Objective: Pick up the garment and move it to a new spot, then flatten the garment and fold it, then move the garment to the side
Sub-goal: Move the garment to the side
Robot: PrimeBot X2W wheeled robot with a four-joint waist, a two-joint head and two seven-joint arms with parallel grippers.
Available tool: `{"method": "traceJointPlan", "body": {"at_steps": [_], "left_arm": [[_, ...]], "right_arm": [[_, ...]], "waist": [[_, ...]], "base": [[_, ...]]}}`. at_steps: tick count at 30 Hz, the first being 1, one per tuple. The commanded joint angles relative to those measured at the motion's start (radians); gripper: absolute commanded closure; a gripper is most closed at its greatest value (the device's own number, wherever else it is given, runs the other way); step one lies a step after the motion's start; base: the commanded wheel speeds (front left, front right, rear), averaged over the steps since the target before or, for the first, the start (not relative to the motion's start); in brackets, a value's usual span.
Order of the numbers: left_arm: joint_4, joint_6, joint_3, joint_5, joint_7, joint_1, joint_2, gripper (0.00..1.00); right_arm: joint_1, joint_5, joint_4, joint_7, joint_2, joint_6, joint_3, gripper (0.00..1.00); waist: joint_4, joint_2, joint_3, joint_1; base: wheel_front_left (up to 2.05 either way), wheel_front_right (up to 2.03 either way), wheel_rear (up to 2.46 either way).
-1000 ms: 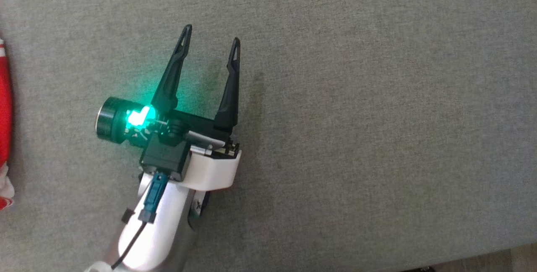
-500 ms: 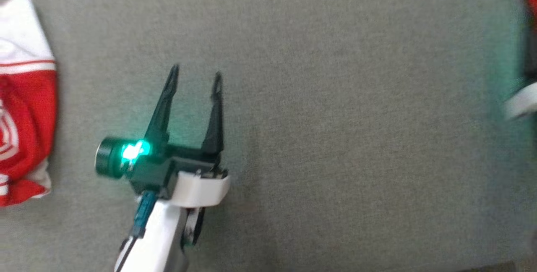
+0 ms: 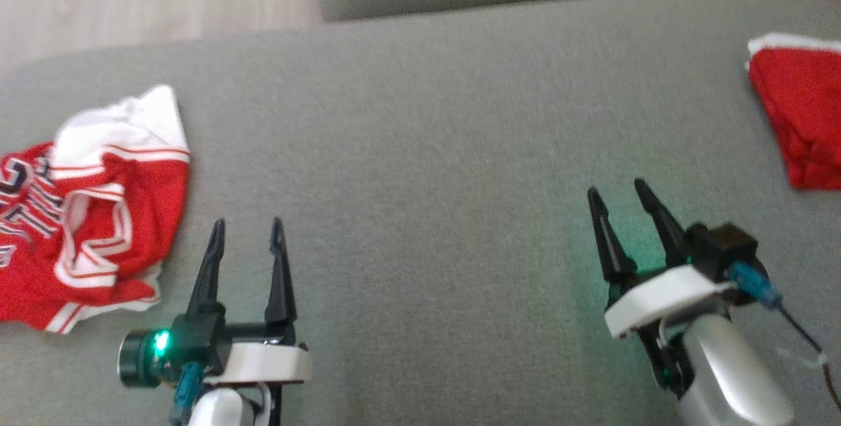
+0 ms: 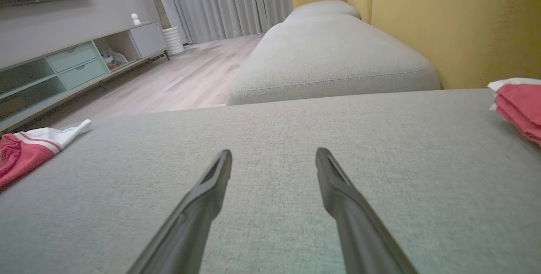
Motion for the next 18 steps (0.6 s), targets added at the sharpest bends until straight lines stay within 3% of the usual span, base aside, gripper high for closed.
{"method": "traceJointPlan", "body": {"at_steps": [1,8,18], "left_arm": [[-0.021,-0.003,0.046,0.000,-0.005,-0.009,0.001,0.00],[-0.006,-0.015,0.066,0.012,-0.005,0.012,0.001,0.00],[0.021,-0.014,0.091,0.038,-0.005,0.043,0.001,0.00]], "right_arm": [[0.018,-0.018,-0.055,-0.010,0.009,-0.001,0.000,0.00],[0.141,-0.094,-0.147,-0.011,0.060,-0.001,-0.116,0.00],[0.195,-0.124,-0.185,-0.011,0.085,-0.001,-0.159,0.00]], "waist": [[0.051,-0.0001,-0.082,0.0004],[0.097,-0.0001,-0.129,0.0004],[0.104,-0.0001,-0.159,0.0004]], "base": [[0.00,0.00,0.00],[0.00,0.00,0.00],[0.00,0.00,0.00]]}}
